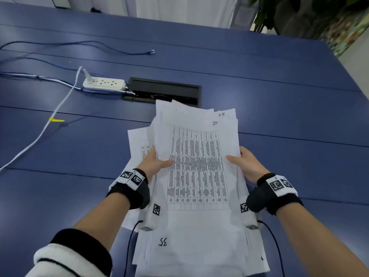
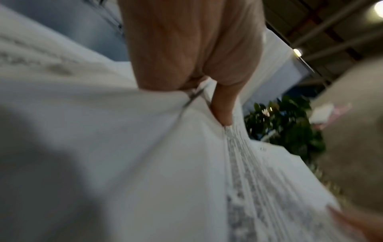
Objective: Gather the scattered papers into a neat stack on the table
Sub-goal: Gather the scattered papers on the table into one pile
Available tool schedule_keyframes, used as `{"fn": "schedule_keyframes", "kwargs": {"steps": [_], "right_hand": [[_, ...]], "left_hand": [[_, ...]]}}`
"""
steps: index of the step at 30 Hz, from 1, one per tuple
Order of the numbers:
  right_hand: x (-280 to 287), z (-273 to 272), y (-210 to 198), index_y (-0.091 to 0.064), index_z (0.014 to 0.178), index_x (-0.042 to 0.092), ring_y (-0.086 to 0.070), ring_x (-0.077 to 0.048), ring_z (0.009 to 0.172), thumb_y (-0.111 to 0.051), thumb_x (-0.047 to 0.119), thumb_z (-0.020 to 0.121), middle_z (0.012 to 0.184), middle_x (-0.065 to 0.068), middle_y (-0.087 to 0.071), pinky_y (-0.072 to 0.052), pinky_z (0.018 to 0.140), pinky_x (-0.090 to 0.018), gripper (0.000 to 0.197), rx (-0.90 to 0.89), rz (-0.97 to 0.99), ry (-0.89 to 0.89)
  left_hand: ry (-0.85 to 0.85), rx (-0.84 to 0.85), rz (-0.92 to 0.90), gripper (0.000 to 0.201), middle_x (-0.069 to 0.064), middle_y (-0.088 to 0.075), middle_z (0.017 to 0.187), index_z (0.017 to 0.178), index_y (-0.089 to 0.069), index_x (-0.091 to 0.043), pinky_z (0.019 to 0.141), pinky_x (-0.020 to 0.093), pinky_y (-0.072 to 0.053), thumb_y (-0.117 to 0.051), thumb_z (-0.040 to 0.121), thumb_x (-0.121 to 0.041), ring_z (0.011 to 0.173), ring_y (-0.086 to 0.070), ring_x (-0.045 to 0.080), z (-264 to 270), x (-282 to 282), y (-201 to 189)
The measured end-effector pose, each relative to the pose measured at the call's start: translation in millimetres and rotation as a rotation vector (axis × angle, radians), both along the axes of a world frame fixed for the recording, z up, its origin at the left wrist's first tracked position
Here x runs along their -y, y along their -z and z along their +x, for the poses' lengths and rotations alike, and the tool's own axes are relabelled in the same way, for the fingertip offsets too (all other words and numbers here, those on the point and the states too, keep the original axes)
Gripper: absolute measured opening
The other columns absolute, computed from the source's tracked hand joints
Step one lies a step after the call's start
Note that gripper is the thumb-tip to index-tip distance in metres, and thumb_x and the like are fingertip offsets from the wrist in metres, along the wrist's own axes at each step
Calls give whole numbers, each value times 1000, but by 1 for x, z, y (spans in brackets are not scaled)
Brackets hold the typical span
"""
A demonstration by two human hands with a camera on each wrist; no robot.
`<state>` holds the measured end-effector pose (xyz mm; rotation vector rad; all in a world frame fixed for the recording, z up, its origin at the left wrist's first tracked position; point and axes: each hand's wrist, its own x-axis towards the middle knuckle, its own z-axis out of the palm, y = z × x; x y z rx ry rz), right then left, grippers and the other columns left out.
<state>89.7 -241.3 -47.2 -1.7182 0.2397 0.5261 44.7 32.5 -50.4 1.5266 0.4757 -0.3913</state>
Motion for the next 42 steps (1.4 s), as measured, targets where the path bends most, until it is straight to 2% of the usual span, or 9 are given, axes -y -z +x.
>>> {"fn": "schedule_keyframes", "kwargs": {"steps": [7,13,17,19,26,32,36,40,42], "right_hand": [[9,-17,-13,-62,105,16,-71,-11,87,-73,17,66,99,2,-73,-56,68,-21,41,-67,184,42],[23,-22,-3,-62,112,8,-63,-27,105,-65,-2,80,112,-11,-67,-47,96,-42,33,-81,68,104],[47,-19,-5,-57,121,-3,-65,-29,97,-65,-5,79,114,-18,-65,-52,84,-41,42,-140,26,197],[58,-18,-6,-57,121,-4,-64,-32,97,-62,-6,81,114,-20,-64,-51,83,-43,40,-196,23,208],[63,-22,-2,-56,122,0,-60,-35,108,-64,-5,81,121,-19,-62,-42,103,-52,42,-148,-51,248],[67,-28,-2,-57,119,1,-70,-19,76,-57,-2,86,98,-10,-68,-59,65,-34,33,-150,67,298],[69,-27,-8,-57,118,0,-68,-23,82,-58,-2,86,98,-12,-68,-60,62,-33,32,-160,173,346],[66,-23,-21,-62,105,6,-73,-20,79,-87,15,53,88,-6,-75,-59,60,-31,59,-134,235,277],[62,-17,-27,-61,106,7,-73,-16,78,-68,2,76,85,-3,-76,-59,61,-30,31,-111,234,253]], "left_hand": [[9,49,-115,43,7,-59,126,130,-43,-5,104,34,-39,-54,89,1,115,-57,21,-8,-2,-10],[150,50,19,41,15,-57,130,132,-44,-7,84,24,-49,-53,92,-6,104,-59,23,0,5,-9],[2,-99,809,47,14,-43,135,126,-50,-19,102,39,-34,-65,83,-28,124,-39,32,-5,-26,4],[-25,-153,941,65,14,-35,134,126,-43,-15,105,43,-29,-74,73,-36,127,-32,33,-13,-33,8],[57,-187,764,59,12,-60,120,116,-52,2,93,37,-47,-78,71,-25,109,-56,32,-4,-36,13],[29,28,532,36,9,-65,118,115,-61,-7,89,30,-44,-69,79,-6,110,-60,26,-4,-39,5],[-11,122,490,47,6,-57,130,126,-52,-11,100,33,-38,-67,82,-7,124,-50,23,1,-46,0],[37,184,586,44,8,-54,132,135,-40,-21,95,33,-38,-49,94,-7,124,-48,27,8,-44,-4],[3,185,650,30,15,-63,112,125,-45,-20,80,34,-43,-43,96,-13,100,-58,34,13,-45,-2]]}}
